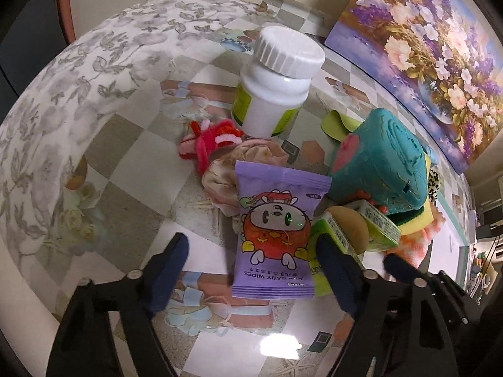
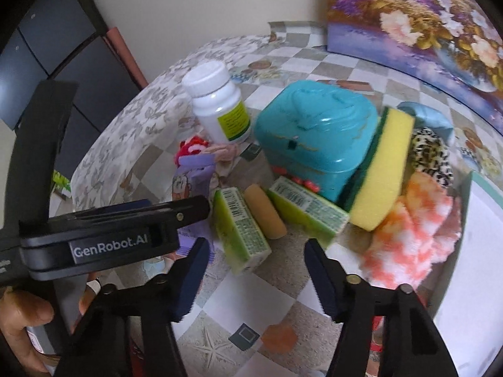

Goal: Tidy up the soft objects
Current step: 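Grasp the purple wipes packet with left tool while right tool grasps green box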

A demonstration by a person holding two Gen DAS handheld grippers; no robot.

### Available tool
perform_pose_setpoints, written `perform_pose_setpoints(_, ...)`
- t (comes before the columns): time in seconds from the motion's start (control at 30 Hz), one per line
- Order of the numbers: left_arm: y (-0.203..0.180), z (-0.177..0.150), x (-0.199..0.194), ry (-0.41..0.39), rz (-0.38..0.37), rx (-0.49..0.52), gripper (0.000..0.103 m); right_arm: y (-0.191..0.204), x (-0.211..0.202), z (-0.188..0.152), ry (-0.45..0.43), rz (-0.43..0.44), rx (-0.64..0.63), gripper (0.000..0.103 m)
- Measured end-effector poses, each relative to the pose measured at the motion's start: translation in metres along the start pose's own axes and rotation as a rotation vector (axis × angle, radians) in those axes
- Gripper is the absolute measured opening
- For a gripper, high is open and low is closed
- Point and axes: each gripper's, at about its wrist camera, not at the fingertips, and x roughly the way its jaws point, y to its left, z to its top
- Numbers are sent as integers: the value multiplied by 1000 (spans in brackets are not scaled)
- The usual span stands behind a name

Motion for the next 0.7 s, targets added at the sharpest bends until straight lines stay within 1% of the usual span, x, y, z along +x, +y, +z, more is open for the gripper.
perform_pose_setpoints(0.27, 3, -2, 9, 31, -57, -22, 57, 10, 13, 2, 17, 18, -31, 49)
perform_pose_setpoints(0.37, 5, -3, 10, 38, -68, -28, 51, 12, 16, 2, 23, 19, -40, 39)
perform_pose_setpoints(0.43, 6, -3, 10, 41, -73, -30, 49, 12, 15, 2, 20, 28, -42, 28)
perform_pose_setpoints(0.7, 6, -3, 9, 36, -87, -42, 45, 14, 14, 0, 23, 44, -52, 25)
